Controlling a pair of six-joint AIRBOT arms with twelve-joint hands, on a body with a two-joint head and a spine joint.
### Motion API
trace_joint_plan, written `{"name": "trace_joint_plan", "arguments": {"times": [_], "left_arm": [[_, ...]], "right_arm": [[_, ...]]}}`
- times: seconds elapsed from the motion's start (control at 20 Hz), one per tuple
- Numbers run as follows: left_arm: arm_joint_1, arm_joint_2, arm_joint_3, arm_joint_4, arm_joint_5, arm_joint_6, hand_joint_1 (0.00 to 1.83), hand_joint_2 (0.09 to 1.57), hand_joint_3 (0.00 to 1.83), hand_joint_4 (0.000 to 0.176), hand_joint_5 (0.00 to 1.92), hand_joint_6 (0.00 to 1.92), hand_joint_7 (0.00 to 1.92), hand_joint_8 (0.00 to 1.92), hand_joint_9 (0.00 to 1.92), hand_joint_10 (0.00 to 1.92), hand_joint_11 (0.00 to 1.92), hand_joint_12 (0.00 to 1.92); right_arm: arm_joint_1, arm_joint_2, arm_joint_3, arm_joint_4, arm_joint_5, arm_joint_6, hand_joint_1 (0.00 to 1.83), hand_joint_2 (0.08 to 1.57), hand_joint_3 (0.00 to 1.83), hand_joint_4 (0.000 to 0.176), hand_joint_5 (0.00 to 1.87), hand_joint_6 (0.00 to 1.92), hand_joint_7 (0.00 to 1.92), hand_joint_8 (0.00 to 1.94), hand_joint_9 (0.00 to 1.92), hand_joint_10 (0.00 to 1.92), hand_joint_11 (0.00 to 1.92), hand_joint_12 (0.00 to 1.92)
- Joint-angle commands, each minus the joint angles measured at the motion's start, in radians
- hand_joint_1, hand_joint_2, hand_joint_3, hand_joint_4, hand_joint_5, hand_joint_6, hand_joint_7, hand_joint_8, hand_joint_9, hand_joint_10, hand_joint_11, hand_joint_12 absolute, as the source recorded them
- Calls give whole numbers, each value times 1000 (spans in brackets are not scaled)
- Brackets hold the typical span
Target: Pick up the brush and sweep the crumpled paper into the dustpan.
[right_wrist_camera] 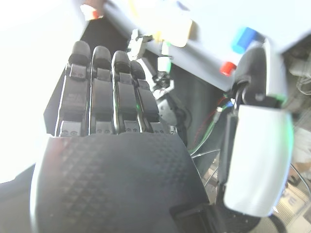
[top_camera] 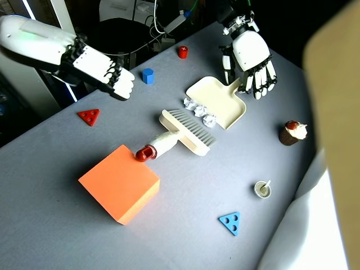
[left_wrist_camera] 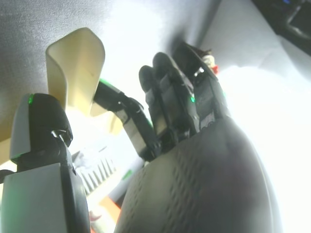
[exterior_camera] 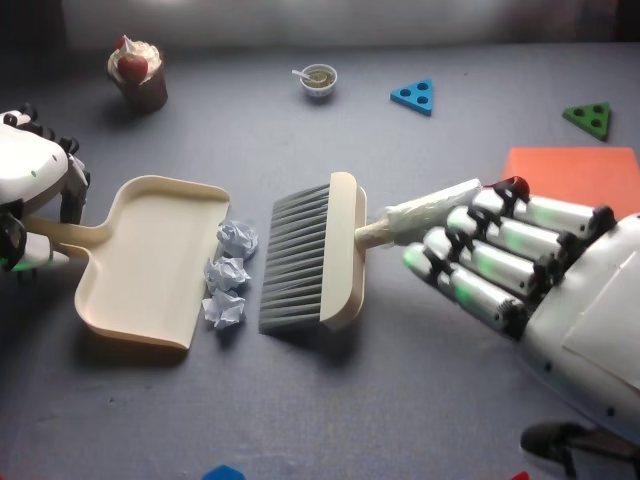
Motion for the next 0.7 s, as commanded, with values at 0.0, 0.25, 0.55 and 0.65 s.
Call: {"name": "trace_joint_plan", "arguments": {"times": [0.0, 0.25, 0.55, 0.65], "left_arm": [[-13, -2, 9, 14, -99, 5, 1094, 1080, 1, 26, 1064, 843, 539, 0, 464, 0, 72, 786], [-28, -1, 8, 7, -95, 5, 1101, 1084, 0, 3, 1054, 858, 516, 1, 446, 0, 51, 801], [-45, -2, 7, 6, -86, 5, 1105, 1079, 1, 0, 1067, 836, 559, 4, 480, 6, 71, 824], [-50, -6, 7, 6, -84, 10, 1098, 1077, 0, 23, 1070, 832, 545, 3, 462, 3, 65, 825]], "right_arm": [[-4, -12, -8, -55, -181, -24, 1058, 904, 6, 0, 126, 8, 148, 5, 201, 4, 272, 7], [-47, -152, 28, -55, -365, -56, 1139, 924, 3, 0, 249, 15, 237, 12, 248, 8, 300, 19], [-95, -307, 111, -123, -487, -65, 1196, 931, 5, 0, 298, 1, 246, 0, 256, 0, 295, 15], [-96, -349, 167, -126, -510, -65, 1211, 908, 0, 0, 307, 7, 269, 9, 280, 10, 314, 23]]}}
